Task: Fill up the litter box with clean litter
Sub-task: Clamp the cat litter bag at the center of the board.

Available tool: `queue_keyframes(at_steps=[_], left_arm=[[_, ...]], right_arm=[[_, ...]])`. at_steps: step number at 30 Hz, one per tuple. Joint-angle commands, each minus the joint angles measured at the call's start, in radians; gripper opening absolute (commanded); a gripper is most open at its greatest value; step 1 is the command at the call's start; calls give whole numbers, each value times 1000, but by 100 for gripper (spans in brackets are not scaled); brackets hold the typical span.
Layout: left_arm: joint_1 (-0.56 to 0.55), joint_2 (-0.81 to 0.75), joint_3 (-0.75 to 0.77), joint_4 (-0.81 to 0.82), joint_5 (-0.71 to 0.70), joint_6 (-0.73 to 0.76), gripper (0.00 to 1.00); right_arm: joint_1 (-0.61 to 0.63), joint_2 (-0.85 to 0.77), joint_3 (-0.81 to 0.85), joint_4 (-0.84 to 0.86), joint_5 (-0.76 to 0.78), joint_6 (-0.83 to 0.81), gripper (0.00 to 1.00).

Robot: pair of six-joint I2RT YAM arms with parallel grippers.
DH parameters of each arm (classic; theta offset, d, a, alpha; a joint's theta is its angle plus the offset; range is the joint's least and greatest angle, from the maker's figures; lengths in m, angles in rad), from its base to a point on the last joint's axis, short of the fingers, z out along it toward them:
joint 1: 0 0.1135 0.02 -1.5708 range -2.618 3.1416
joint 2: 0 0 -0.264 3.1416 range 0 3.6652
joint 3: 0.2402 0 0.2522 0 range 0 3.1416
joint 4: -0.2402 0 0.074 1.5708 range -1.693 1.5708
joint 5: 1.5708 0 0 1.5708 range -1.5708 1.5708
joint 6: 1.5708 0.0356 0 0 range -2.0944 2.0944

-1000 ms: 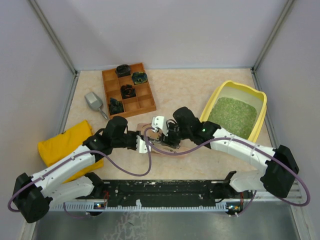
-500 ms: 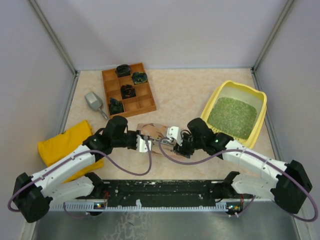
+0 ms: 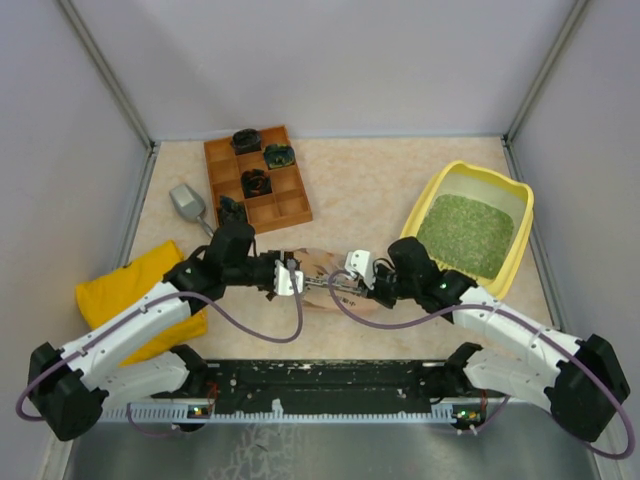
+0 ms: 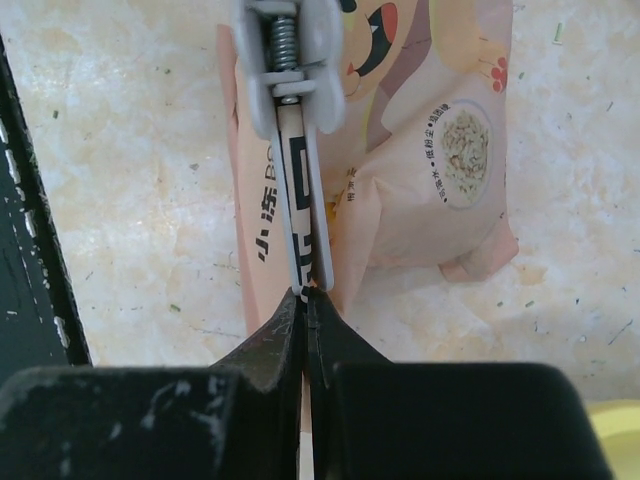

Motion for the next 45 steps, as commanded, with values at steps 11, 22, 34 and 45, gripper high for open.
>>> queue_keyframes(at_steps=[11,22,34,45], left_arm=[[-97,107,66,172,276,-102,64],[-106,205,72,185,196,-92,64],[-108,242,114,107,106,-50,22],[-91,162,88,-19,-59,-18,4]], right_arm=[[-11,-47,13,153,-71,52,0],[-10,-67,4,155,-90,37,0],[-10,-69,-7,163,-63,21,0],[-9,-72,-20,157,-18,13,0]])
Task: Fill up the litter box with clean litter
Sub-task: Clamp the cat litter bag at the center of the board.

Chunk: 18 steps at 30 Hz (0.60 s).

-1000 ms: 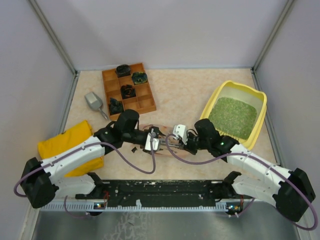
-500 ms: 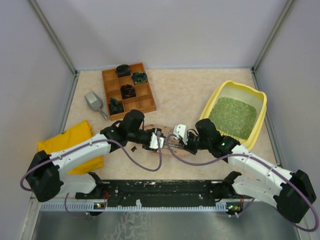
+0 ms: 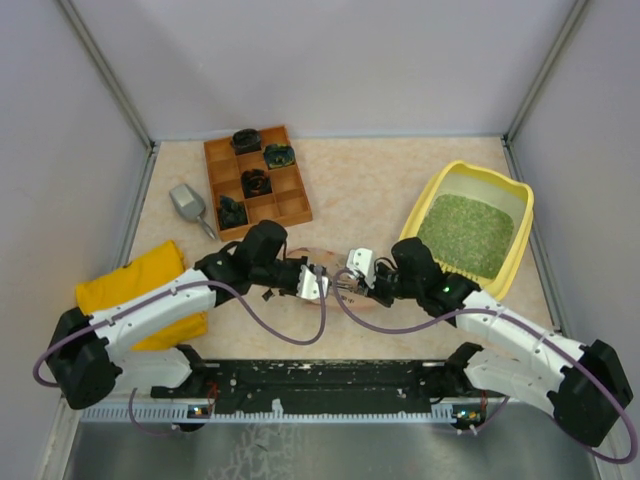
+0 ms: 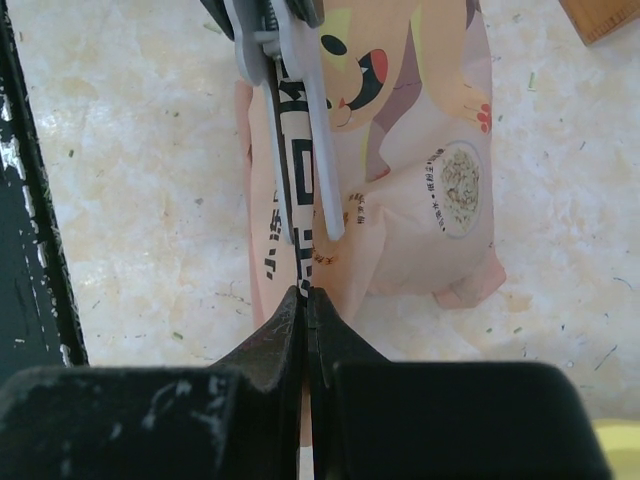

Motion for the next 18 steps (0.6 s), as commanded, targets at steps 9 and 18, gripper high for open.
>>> queue_keyframes(at_steps=[9,18], left_arm=[[61,-147,-97,-63,-138,-18,8],[133,-228,-186,6,-84,-63,9]], right_arm=[[-6,-44,8,82,31,-7,0],[-8,-50,10,81,39,10,0]])
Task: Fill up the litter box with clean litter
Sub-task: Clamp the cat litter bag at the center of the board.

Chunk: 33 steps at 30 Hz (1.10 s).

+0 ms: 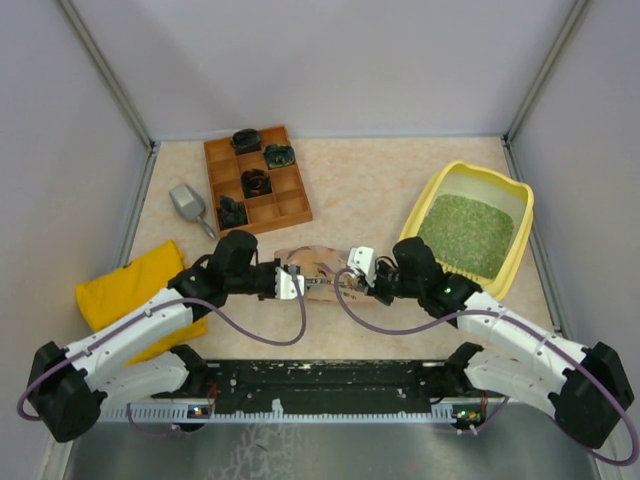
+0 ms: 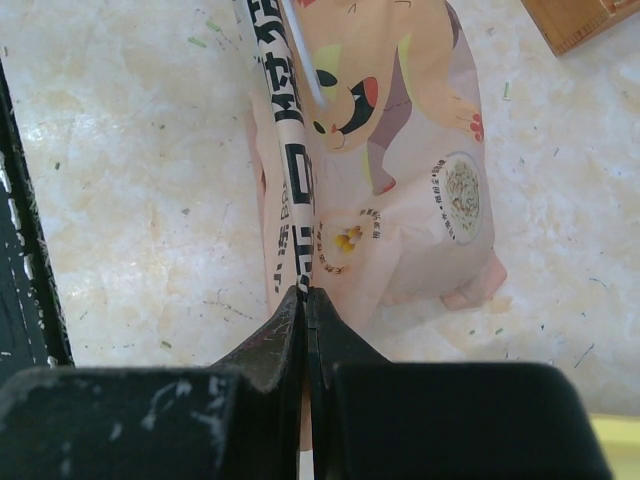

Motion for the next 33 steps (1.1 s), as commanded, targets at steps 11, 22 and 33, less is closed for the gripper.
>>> queue_keyframes(at_steps=[11,22,33], left_arm=[[50,-88,-114,114,49,-106,34],[52,-84,3,-53,-29,-99,52],[104,-50,152,-234,-69,-228,56]], right_arm=[[-9,-35,6,75,9,21,0],[-30,-37,16,110,-44,70,0],[-153,-6,75,102,-143,104,0]])
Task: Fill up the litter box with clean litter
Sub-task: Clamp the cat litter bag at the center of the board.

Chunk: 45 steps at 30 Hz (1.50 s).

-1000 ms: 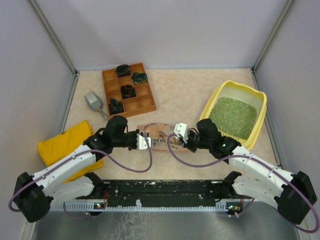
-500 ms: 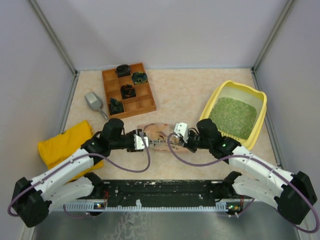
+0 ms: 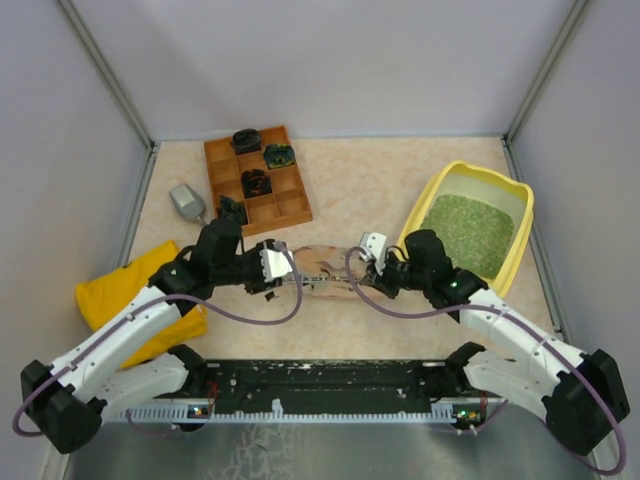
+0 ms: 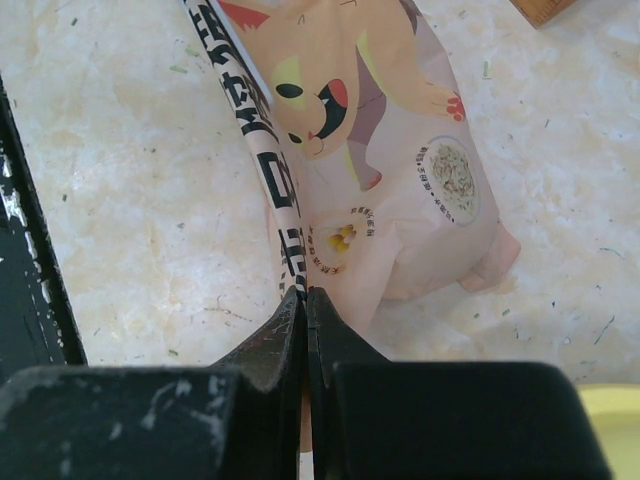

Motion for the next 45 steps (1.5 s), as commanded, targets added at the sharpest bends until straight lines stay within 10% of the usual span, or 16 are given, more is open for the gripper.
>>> queue_keyframes(at_steps=[1,15,18,25,45], left_arm=[[38,25,48,-55,21,-115,56],[143,-210,3,157,-11,-674,43],[141,-327,-120,280,45,-604,35],[142,-285,-294,240,132,-380,52],[145,-273,-344,192,145,-246,54]], right_arm=[[-49,2,74,93,-54,29,0],[-165,43,78,122,-79,102,0],[-166,44,74,135,-82,112,0],[-166,51,88,128,-73,126,0],[-202,101,123,128,-61,176,0]])
